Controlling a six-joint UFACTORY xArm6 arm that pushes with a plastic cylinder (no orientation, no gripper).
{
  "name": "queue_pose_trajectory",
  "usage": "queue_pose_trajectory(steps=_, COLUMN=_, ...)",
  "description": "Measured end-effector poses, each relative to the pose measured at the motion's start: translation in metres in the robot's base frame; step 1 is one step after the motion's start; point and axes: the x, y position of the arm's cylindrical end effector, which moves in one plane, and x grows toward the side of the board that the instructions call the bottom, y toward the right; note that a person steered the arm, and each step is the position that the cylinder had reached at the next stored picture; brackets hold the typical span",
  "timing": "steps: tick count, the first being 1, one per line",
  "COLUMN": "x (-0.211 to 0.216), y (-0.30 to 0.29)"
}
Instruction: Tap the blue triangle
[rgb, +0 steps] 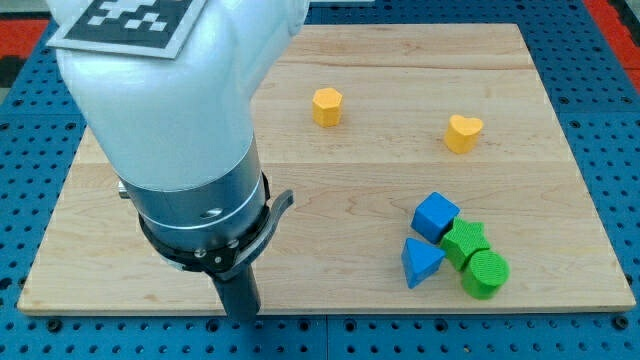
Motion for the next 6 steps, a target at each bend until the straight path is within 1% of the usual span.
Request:
queue_pose_trajectory(steps=1, x=0.0, y=0.0)
queue_pose_trajectory(steps=2, x=0.0, y=0.015)
queue_pose_trajectory(steps=3, x=-0.046, y=0.016)
queue_pose_trajectory(steps=4, x=-0.038, y=0.111)
queue_pose_trajectory(steps=5, x=-0.001, y=0.165)
queue_pose_trajectory(steps=6, x=0.0, y=0.185)
